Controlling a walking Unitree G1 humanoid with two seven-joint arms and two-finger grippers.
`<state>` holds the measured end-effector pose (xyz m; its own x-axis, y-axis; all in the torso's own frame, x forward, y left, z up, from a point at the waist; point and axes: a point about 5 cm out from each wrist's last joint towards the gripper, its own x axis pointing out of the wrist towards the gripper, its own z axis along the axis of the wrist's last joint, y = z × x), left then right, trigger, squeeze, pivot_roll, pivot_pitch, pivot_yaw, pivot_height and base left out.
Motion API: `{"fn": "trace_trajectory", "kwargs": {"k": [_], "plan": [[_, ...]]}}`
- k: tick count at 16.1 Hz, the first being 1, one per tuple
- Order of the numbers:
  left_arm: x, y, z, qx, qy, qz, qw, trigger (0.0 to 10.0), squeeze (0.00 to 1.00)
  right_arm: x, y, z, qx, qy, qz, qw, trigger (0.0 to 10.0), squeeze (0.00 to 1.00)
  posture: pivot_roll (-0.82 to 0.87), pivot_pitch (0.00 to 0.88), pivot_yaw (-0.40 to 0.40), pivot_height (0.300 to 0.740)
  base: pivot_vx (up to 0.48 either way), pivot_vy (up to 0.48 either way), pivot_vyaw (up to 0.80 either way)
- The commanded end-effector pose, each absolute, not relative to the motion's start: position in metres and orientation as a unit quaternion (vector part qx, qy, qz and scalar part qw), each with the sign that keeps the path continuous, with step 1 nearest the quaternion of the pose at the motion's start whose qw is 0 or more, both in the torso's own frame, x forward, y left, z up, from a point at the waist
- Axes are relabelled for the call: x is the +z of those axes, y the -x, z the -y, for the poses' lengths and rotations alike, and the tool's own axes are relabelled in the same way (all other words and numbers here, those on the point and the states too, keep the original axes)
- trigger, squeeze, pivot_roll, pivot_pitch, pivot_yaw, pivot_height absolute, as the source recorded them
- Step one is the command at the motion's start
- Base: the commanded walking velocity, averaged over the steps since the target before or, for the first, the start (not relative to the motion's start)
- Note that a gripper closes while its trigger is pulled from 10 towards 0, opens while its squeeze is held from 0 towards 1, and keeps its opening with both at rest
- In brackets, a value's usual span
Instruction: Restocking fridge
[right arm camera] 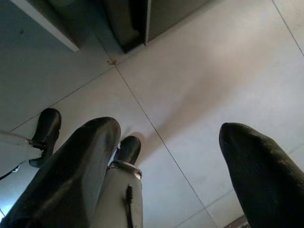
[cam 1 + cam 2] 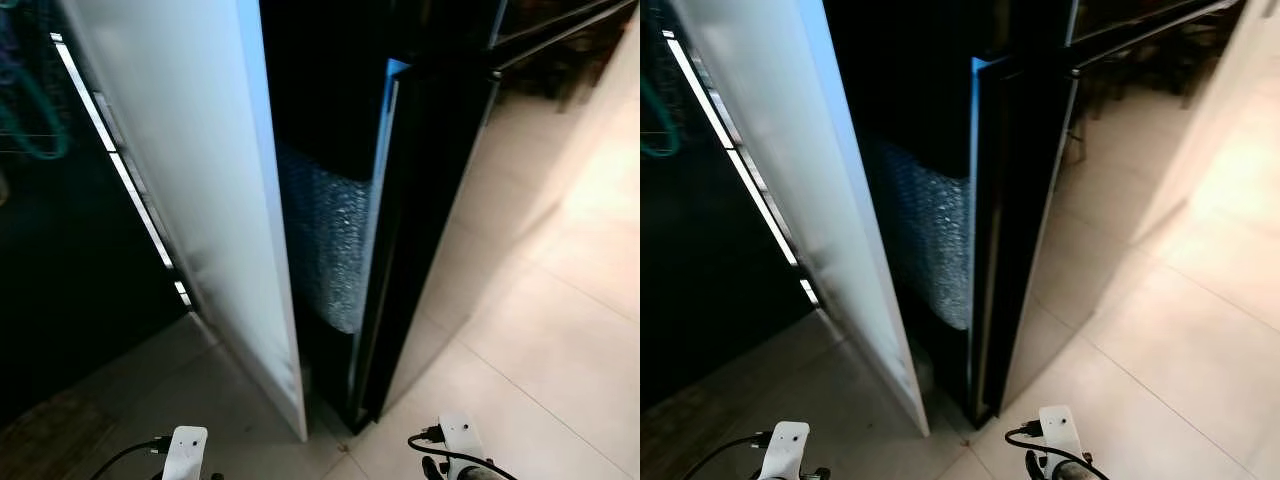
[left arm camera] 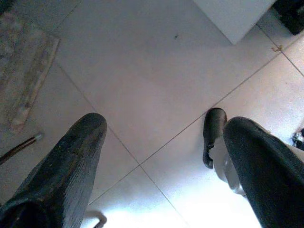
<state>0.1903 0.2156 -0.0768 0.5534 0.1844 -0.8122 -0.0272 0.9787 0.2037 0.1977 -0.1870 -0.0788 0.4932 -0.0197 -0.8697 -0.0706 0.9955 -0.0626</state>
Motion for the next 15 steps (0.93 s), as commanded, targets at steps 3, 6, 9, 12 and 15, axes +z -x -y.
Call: {"fn": "trace_trajectory", "kwargs": {"k": [3, 6, 9, 12, 15], "plan": [[-0.0793, -0.1861, -0.2151, 0.057, -0.087, -0.481, 0.871, 10.0, 0.0, -0.0773, -0.2, 0.1882, 0.02, 0.049, -0.501, 0.864, 10.0, 0.0, 0.01, 0.0, -0.022, 0.74, 0.0, 0.0, 0.8], [-0.0793, -0.1863, -0.2148, 0.057, -0.085, -0.48, 0.871, 10.0, 0.0, -0.0774, -0.1995, 0.1896, 0.023, 0.051, -0.504, 0.862, 10.0, 0.0, 0.01, 0.0, -0.022, 0.74, 0.0, 0.0, 0.8], [-0.0792, -0.1865, -0.2149, 0.057, -0.086, -0.48, 0.871, 10.0, 0.0, -0.0772, -0.1997, 0.1897, 0.025, 0.051, -0.505, 0.861, 10.0, 0.0, 0.01, 0.0, -0.022, 0.74, 0.0, 0.0, 0.8], [-0.0792, -0.1864, -0.2149, 0.057, -0.086, -0.481, 0.871, 10.0, 0.0, -0.077, -0.1999, 0.1901, 0.028, 0.05, -0.505, 0.861, 10.0, 0.0, 0.01, 0.0, -0.022, 0.74, 0.0, 0.0, 0.8], [-0.0793, -0.1862, -0.215, 0.057, -0.085, -0.481, 0.871, 10.0, 0.0, -0.0772, -0.1993, 0.1905, 0.03, 0.05, -0.506, 0.86, 10.0, 0.0, 0.01, 0.0, -0.02, 0.74, 0.0, 0.0, 0.8]]}}
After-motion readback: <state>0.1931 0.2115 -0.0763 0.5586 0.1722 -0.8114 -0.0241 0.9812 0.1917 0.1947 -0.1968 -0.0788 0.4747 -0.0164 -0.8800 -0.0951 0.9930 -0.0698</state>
